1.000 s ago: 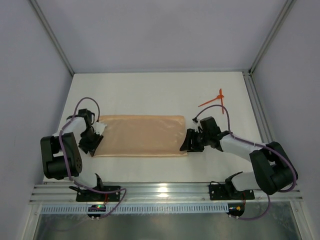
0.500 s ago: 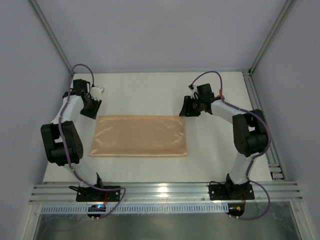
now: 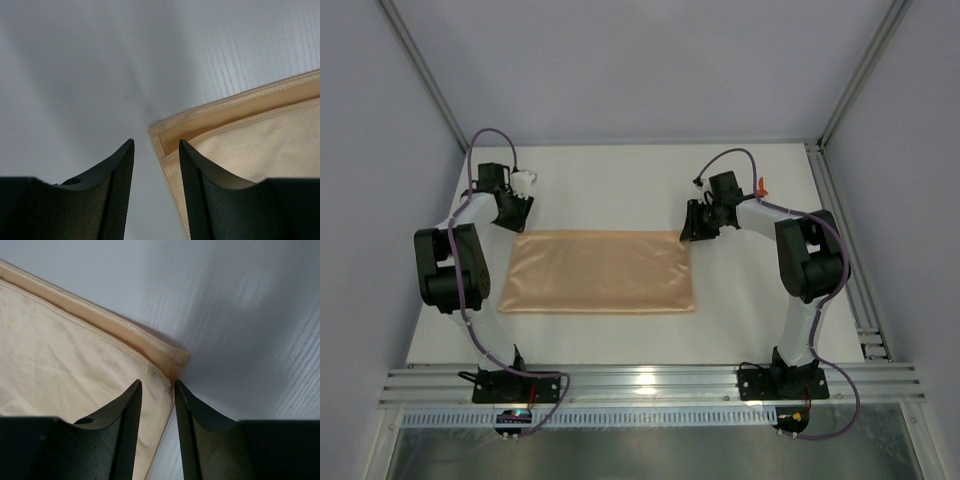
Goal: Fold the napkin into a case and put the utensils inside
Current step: Smooth out the rectangle-folded napkin at the center of the board.
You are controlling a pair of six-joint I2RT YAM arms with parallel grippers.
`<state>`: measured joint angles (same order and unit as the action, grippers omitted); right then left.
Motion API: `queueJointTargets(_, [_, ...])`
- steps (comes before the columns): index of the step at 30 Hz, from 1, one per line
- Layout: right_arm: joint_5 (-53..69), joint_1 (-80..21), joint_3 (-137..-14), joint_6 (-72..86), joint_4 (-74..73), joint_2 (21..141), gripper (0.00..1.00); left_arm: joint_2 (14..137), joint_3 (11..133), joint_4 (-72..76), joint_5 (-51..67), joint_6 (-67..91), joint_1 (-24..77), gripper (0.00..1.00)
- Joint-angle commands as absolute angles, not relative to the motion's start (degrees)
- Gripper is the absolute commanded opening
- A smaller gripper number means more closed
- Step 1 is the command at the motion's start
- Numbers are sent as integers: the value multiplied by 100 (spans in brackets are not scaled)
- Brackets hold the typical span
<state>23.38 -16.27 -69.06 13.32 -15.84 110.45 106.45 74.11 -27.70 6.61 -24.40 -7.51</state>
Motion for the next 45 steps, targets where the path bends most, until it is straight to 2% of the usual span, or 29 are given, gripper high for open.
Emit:
queueJointTargets(1, [2276, -1644, -7259, 1230, -1591, 11118, 36, 10801, 7347, -2285, 958, -2417, -765, 42])
queueJointTargets(4, [2285, -1644, -7330, 1222, -1644, 11180, 28, 10881, 7417, -2355, 1037, -2434, -765, 37])
queueJointTargets(10, [2224, -1644, -7260, 1187, -1661, 11057, 27, 10644, 7358, -3014, 1186, -2663, -843, 34])
queueJointTargets(25, [2276, -1643, -7146, 1204, -1573, 11066, 22, 10503, 7251, -3067, 1441, -2663, -1010, 36])
queueJointTargets(34, [2312, -1644, -7154, 1195, -1564, 11101, 21, 10055, 7339, -3120, 1767, -2715, -1081, 45])
queueJointTargets(45, [2303, -1635, -7154, 1169, -1582, 11101, 19, 10749, 7400, -3032, 1310, -2865, -1090, 46])
